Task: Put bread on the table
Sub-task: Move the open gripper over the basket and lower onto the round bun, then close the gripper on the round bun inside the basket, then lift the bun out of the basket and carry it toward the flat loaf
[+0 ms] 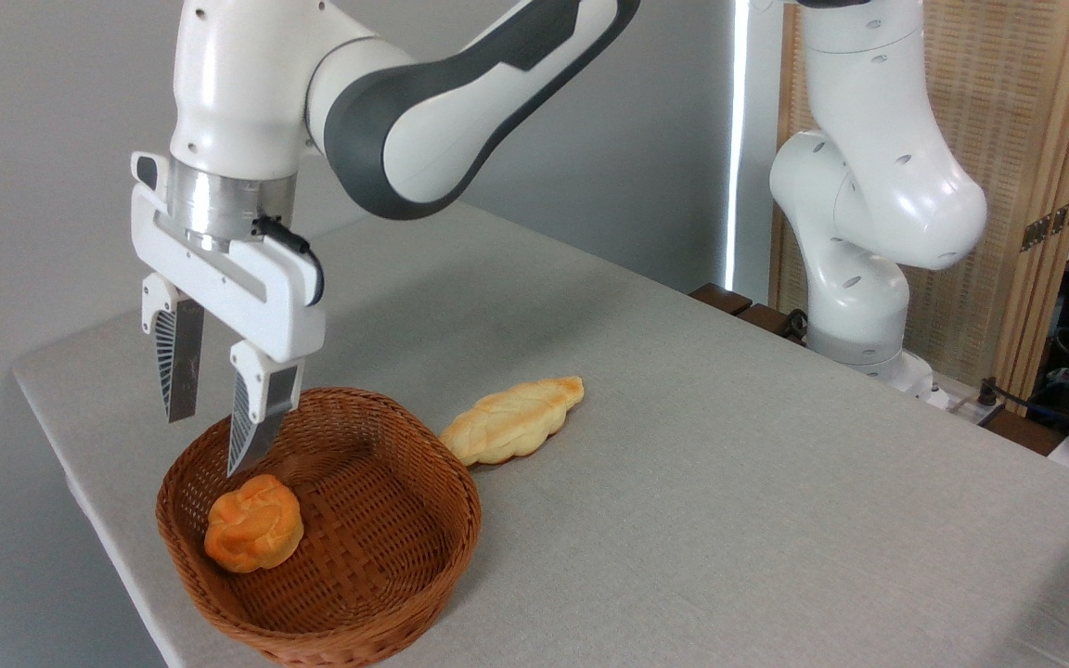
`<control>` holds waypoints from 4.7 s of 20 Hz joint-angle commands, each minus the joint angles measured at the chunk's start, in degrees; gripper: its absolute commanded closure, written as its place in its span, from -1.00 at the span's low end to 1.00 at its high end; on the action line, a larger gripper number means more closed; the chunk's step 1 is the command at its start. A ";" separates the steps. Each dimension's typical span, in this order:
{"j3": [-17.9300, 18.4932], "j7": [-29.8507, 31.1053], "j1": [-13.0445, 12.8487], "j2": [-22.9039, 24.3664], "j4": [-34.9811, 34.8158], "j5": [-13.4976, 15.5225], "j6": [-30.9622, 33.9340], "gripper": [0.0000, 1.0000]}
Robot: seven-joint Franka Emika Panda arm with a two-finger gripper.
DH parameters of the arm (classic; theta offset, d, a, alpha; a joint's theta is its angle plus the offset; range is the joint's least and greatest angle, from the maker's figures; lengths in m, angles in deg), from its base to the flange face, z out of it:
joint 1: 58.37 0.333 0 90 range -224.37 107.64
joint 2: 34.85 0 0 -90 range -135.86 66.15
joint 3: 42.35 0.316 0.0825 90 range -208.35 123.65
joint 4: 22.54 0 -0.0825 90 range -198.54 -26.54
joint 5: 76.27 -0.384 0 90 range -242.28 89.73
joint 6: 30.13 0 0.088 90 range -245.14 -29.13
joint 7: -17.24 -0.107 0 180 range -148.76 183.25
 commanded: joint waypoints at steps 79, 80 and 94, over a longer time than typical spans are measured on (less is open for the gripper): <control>-0.93 -19.66 0.32 -4.37 -2.93 -5.90 -2.32 0.30; -0.93 -19.58 0.32 -4.37 -2.93 -4.85 -2.32 0.30; -0.22 -15.53 1.11 7.13 -3.81 -3.08 13.22 0.28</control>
